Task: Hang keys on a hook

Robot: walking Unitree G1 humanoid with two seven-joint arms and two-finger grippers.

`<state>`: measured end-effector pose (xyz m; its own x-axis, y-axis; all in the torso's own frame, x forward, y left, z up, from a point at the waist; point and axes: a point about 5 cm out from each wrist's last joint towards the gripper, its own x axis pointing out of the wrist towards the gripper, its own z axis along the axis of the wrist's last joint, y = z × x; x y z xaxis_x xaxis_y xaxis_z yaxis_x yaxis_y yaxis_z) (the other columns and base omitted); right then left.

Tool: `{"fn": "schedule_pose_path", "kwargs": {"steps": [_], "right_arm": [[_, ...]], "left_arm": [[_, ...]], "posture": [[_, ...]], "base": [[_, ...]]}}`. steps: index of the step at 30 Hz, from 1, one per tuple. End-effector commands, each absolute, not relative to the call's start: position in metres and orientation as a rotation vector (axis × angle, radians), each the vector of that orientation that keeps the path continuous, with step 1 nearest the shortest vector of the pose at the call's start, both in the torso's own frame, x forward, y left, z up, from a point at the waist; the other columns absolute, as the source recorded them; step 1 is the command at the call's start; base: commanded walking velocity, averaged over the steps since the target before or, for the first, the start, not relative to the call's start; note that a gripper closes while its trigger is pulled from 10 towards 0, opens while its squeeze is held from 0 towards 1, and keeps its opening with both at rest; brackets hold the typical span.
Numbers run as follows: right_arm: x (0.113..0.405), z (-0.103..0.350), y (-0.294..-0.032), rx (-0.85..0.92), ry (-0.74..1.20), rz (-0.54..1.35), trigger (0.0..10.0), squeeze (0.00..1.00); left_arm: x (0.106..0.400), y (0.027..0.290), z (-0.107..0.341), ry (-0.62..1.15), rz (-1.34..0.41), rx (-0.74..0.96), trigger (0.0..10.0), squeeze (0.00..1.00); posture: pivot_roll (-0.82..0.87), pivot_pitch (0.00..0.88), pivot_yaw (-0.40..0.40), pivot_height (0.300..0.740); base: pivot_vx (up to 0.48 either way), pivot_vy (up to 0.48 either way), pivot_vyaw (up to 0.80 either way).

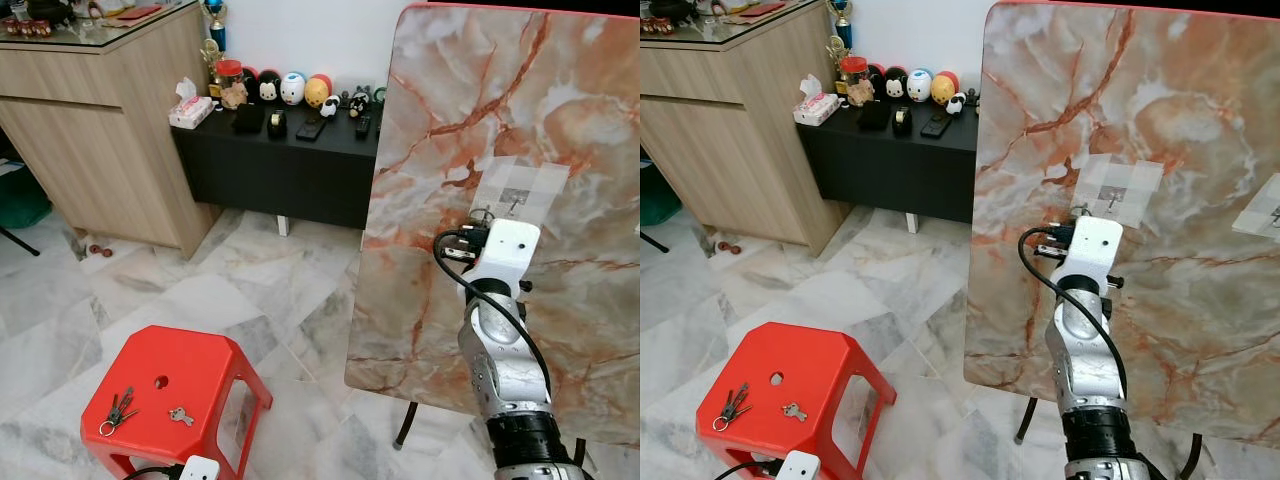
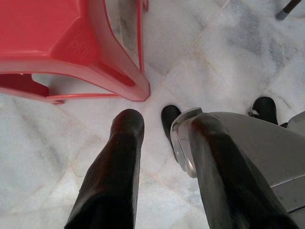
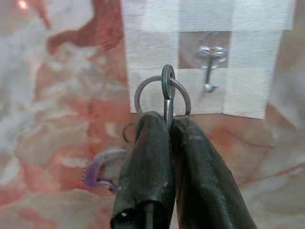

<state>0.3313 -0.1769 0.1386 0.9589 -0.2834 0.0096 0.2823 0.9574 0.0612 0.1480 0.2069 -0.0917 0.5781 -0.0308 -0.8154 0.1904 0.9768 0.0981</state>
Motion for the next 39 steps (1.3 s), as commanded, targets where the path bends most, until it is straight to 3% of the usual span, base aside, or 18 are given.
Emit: {"fn": "schedule_pose_path", "kwargs": {"steps": [1,17,39], "right_arm": [[0.331,0.147,-0.181,0.067,-0.048,-0.310,10.0,0.00],[0.333,0.154,-0.197,0.057,-0.067,-0.365,10.0,0.00],[0.334,0.154,-0.194,0.040,-0.058,-0.324,10.0,0.00]], "left_arm": [[0.144,0.208,-0.094,0.972,-0.131,0.184,10.0,0.00],[0.143,0.209,-0.094,0.977,-0.129,0.187,10.0,0.00],[0.144,0.211,-0.093,0.975,-0.125,0.197,10.0,0.00]], "posture": [[0.02,0.000,-0.019,0.740],[0.02,0.000,-0.015,0.740],[0.03,0.000,-0.010,0.740]], "base": [[0.000,0.000,0.00],[0.000,0.000,0.00],[0.000,0.000,0.00]]}}
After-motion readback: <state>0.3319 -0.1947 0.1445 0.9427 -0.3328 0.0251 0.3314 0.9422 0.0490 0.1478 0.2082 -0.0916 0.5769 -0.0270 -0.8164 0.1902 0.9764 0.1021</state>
